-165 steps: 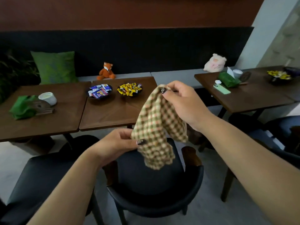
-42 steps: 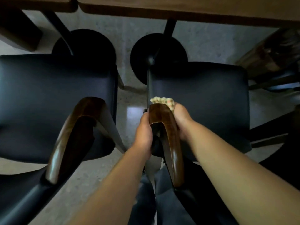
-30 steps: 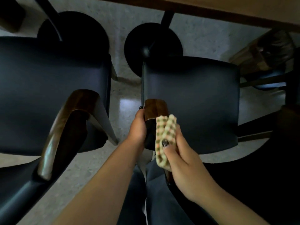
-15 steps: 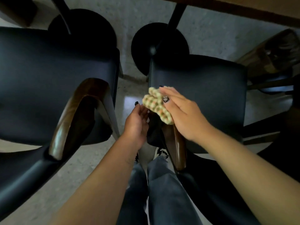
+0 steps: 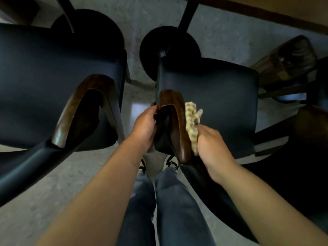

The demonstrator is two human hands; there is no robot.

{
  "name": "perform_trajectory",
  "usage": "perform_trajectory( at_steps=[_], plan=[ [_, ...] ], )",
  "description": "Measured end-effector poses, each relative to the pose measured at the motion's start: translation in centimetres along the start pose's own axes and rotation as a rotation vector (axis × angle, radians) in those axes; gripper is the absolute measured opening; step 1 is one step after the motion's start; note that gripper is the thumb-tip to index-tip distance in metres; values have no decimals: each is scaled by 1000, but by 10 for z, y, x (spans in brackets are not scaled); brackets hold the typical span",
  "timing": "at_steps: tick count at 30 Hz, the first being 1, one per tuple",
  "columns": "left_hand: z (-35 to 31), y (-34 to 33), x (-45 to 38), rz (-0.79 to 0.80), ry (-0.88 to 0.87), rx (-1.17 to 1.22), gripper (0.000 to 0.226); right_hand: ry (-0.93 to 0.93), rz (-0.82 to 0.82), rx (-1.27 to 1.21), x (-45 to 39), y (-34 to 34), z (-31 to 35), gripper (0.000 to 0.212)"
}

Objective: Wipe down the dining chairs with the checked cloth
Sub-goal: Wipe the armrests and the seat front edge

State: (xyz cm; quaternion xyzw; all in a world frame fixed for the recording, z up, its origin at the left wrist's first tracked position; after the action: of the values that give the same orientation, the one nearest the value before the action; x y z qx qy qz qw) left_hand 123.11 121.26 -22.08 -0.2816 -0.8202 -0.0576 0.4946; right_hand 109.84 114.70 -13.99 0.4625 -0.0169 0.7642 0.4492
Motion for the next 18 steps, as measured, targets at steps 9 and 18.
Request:
perform_trajectory(
  at_steps=[9, 18],
  plan=[
    [-4, 16, 3, -50, 17, 126, 40, 674, 79, 847, 43, -40, 54, 65],
    [-1, 42, 2, -44, -25, 75, 44, 921, 545, 2202, 55, -96, 54, 36]
  ],
)
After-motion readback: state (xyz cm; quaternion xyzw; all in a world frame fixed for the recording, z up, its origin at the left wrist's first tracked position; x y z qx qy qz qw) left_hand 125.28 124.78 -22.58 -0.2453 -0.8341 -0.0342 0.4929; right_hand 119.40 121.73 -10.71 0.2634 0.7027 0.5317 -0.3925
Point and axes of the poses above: each hand's wrist, its own x-axis away from the middle knuckle, its own y-axis out of the back of the hand, z = x × y, the point moved 8 cm from there along -x, towards the middle knuckle, and after that the axes turned 7 degrees about -z, right-handed, at the moved point
